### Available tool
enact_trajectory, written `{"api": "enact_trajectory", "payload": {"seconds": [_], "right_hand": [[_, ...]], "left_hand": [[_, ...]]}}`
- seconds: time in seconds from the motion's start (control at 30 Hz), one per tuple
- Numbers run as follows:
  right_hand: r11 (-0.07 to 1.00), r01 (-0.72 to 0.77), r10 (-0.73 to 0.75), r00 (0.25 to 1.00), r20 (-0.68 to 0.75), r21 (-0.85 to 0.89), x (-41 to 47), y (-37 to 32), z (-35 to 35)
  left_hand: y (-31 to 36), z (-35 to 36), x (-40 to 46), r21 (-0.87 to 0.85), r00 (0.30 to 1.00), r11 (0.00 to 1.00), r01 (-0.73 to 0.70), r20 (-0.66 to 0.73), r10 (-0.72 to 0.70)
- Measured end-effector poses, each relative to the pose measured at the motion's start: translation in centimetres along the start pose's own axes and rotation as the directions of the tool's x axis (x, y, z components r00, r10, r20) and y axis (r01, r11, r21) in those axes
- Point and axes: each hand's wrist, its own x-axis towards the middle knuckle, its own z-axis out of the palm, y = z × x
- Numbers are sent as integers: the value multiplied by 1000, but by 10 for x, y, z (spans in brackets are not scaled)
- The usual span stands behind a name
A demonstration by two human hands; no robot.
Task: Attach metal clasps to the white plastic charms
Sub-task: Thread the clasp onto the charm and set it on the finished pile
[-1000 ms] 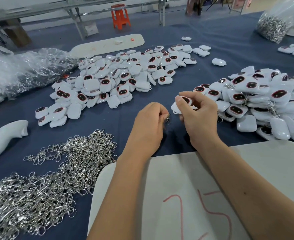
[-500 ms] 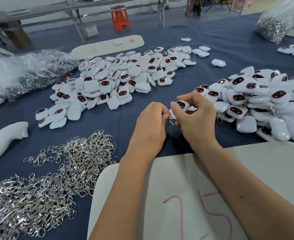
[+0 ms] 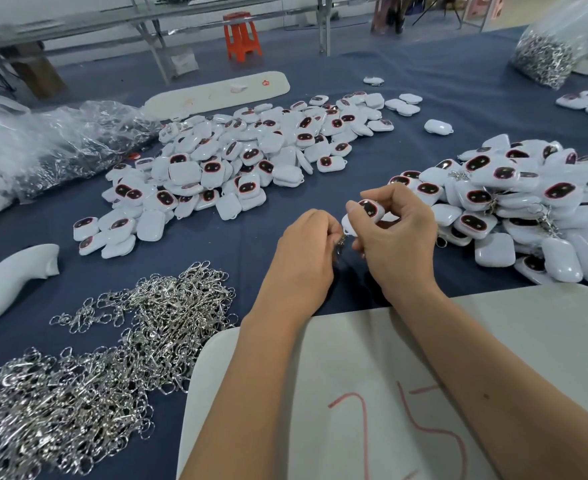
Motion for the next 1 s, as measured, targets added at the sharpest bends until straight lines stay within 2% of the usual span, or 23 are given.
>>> {"api": "enact_trajectory", "payload": {"seconds": [0.33,0.53,0.63,0.73,0.83,1.0], "right_hand": [[998,58,-57,998,8,-19,-5,-4,2],[995,98,-97,994,44,-34,-10,-8,4],[998,60,-61,997,41,26,-8,-9,4],[982,-75,72,997,22,174,-4,-9,1],[954,-138,136,990,27,266,-1,-7,0],[919,-187,171,982,76,348,3,-5,-1]], "left_hand": [[2,3,0,8,993,994,111,-34,-111],[7,9,0,142,976,966,215,-68,-207],[7,11,1,133,978,975,180,-128,-163],[4,11,3,48,978,997,65,-199,-54],[1,10,3,6,973,999,-45,-228,45],[-5,6,2,-115,967,989,-88,-249,57]]}}
